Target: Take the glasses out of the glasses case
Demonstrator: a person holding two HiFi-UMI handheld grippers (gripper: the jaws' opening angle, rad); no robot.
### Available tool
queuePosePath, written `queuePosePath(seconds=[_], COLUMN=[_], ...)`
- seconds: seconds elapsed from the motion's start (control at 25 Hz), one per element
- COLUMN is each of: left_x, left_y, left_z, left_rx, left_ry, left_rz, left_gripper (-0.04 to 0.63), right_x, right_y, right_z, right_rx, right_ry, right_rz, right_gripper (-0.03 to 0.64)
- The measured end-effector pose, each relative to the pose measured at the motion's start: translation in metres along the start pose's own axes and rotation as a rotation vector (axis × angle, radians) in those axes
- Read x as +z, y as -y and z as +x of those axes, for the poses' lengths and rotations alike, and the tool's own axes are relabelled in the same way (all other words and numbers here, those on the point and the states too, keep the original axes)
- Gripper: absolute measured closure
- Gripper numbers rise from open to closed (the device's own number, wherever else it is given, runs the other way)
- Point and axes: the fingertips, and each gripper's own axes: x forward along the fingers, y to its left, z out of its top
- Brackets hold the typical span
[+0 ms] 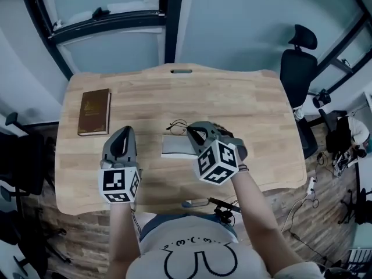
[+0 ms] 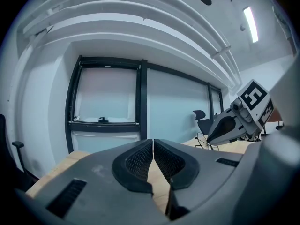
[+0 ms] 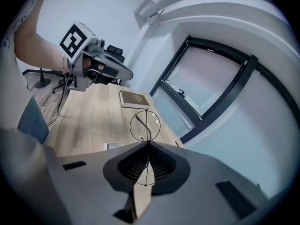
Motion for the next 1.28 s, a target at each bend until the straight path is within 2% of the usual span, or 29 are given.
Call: queuePosePath(seconds=[0.24, 0.48, 0.64, 0.88, 1.0, 1.28], left_x=[0.014, 0.030, 0.045, 0.065, 0.073, 0.095], left_y=[0.017, 0.033, 0.043, 0.058, 0.063, 0.069], left_z=[0.004, 0.000, -0.007, -0.023, -0.029, -0.037], left_rx=[-0.030, -0.030, -0.012, 0.030, 0.040, 0.044], left_ry=[0.023, 0.050, 0.074, 0.115, 0.134, 0.188], left_rz=[0.022, 0.045, 0.063, 0.091, 0.110, 0.141], left_gripper=[0.575, 0.575, 0.575, 0.575, 0.575, 0.575], right_x=[-0.001, -0.014, -0.028, -0.045, -0.051, -0.039], right_y=[0.016, 0.050, 0.073, 0.089, 0.091, 0.096], right_z=[-0.026, -0.075, -0.108, -0.146, -0.155, -0.183], right_rx=[-0.069, -0.214, -0.294, -0.331, -0.350, -0.433], right_ry=[0.039, 0.151, 0.196, 0.321, 0.349, 0.399], right_rz=[0.056, 0.289, 0.397, 0.530, 0.563, 0.553], right_gripper=[0.558, 0.558, 0.558, 0.558, 0.558, 0.558])
